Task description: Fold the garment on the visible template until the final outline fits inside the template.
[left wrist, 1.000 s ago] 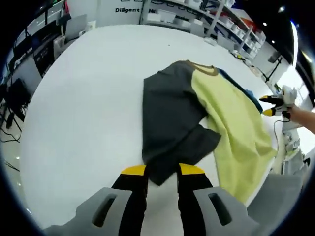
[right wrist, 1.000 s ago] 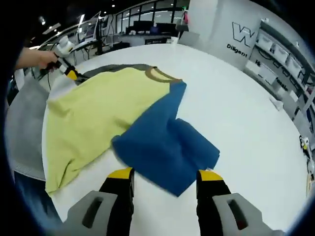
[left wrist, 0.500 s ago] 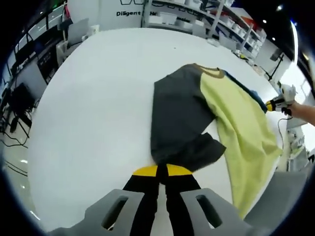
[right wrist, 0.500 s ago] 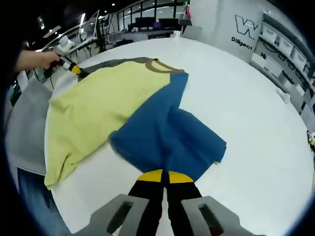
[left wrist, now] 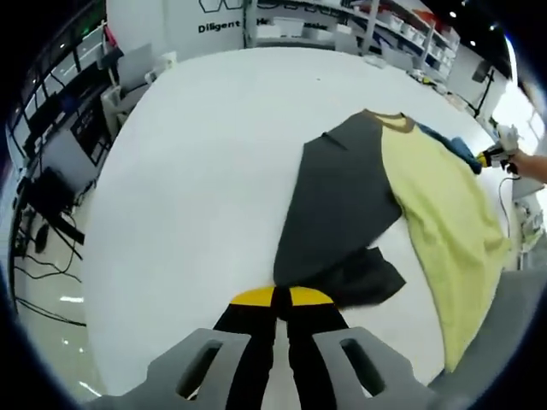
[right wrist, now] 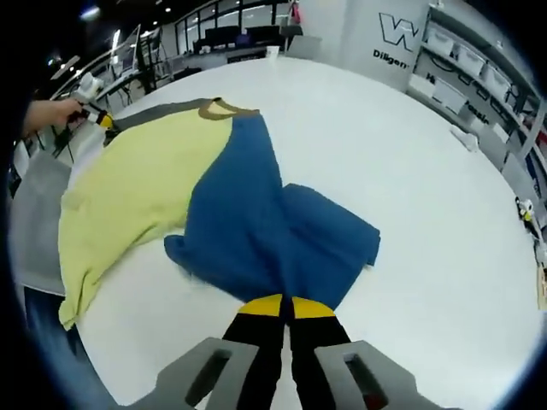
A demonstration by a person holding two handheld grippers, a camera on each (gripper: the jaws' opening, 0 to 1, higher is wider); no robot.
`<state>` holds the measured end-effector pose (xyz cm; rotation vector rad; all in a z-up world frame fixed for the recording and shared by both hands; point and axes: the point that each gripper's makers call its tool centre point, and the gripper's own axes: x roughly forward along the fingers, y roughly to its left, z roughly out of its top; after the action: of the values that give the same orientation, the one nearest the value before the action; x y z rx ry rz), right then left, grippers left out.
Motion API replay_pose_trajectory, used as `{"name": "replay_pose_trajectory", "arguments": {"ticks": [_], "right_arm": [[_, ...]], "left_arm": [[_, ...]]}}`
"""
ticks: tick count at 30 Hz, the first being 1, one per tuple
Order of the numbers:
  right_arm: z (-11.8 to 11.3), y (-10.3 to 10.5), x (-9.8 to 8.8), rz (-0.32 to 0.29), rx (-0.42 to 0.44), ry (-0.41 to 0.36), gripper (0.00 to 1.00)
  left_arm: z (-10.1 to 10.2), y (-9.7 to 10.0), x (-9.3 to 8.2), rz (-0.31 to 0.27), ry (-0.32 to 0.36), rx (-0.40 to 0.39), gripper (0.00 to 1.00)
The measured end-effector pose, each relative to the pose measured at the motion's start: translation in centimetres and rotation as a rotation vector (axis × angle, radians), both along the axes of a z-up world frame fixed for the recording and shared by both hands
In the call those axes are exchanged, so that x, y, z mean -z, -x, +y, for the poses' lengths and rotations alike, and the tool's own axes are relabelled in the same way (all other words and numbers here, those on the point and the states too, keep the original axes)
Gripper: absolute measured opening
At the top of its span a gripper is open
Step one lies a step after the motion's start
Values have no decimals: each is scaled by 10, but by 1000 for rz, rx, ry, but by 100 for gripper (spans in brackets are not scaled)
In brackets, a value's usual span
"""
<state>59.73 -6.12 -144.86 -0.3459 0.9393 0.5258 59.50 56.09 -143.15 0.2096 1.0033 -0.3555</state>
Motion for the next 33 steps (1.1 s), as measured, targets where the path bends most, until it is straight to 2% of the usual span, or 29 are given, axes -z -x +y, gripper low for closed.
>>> {"name": "replay_pose_trajectory", "arguments": {"ticks": [6,13,20,24,28,29,30,31,32,33], "right_arm": [[-10,-12,-1,0,9,20,0],[-18,-32,-1,-1,9,42,0],[-31,-56,-1,-2,12,80,0],[-36,-61,-1,3,15,98,0],[-42,-61,0,17,37,122,0],[-47,-57,0,46,92,132,0],[-48,-55,-1,65,107,140,0],[-46,-56,-1,66,93,143,0],[-49,-51,-2,95,59,203,0],[-51,-50,-1,106,61,220,0]], "left_arm": [[5,-10,-2,-6,-42,37,7],[5,-31,0,-8,-88,69,7],[3,-46,4,16,-134,98,7],[3,-47,5,30,-142,103,7],[0,-41,7,72,-132,107,7],[-1,-39,7,91,-125,109,7],[1,-41,8,95,-124,109,8],[0,-41,8,99,-123,111,8],[-2,-39,5,106,-121,120,9],[-3,-38,5,108,-119,123,10]]}}
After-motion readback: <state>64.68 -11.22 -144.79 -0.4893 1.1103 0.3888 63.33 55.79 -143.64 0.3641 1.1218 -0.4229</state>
